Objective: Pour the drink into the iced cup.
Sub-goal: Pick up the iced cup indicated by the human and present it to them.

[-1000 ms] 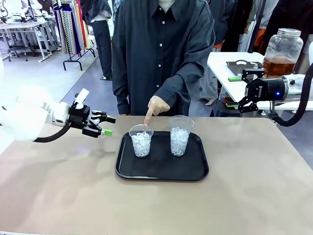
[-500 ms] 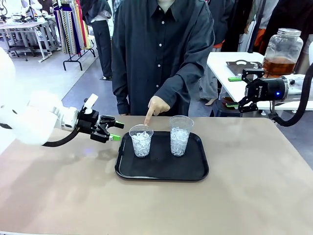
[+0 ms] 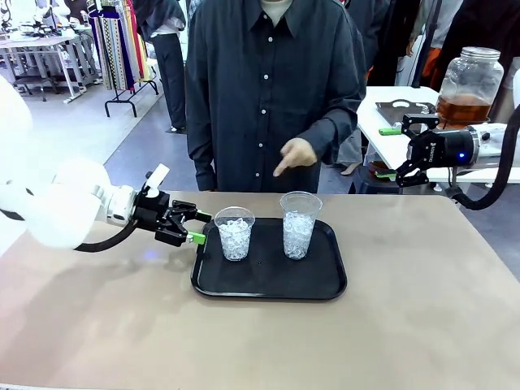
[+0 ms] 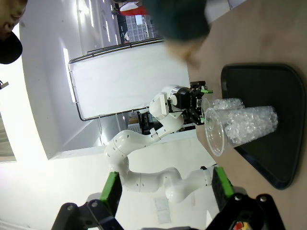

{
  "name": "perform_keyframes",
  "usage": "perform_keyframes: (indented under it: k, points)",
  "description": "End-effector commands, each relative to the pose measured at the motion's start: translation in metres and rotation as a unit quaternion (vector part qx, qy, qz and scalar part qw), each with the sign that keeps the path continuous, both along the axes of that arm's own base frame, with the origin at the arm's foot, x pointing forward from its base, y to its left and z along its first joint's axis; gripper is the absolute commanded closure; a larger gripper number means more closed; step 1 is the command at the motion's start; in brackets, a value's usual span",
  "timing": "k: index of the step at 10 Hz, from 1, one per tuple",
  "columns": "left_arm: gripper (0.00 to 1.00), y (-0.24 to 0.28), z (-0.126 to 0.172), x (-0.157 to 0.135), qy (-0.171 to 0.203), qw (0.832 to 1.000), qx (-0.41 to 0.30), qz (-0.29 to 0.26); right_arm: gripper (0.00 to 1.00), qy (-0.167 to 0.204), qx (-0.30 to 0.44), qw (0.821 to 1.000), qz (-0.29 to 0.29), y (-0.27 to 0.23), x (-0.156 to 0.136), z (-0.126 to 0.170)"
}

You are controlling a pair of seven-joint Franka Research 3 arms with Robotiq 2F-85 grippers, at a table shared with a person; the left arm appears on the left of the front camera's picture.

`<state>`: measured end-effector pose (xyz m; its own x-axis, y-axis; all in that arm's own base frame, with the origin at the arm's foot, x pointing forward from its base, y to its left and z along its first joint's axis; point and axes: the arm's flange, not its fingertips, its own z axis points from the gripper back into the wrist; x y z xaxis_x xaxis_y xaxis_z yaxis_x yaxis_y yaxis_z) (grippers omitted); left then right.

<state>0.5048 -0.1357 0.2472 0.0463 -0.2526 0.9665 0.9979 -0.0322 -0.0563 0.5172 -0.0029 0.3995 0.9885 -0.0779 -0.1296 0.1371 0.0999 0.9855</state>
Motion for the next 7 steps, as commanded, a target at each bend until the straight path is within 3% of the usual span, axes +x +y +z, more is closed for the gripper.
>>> perform_keyframes:
  k: [1, 7]
  points:
    - [0.0, -0.011, -0.009, -0.002, -0.004, 1.0, -0.011, 0.017, 0.0, 0.0, 0.001, 1.0, 0.0, 0.0, 0.0, 0.001]
    - [0.0, -0.032, -0.02, 0.004, -0.014, 1.0, -0.007, 0.019, 0.0, 0.0, 0.001, 1.0, 0.0, 0.0, 0.0, 0.001]
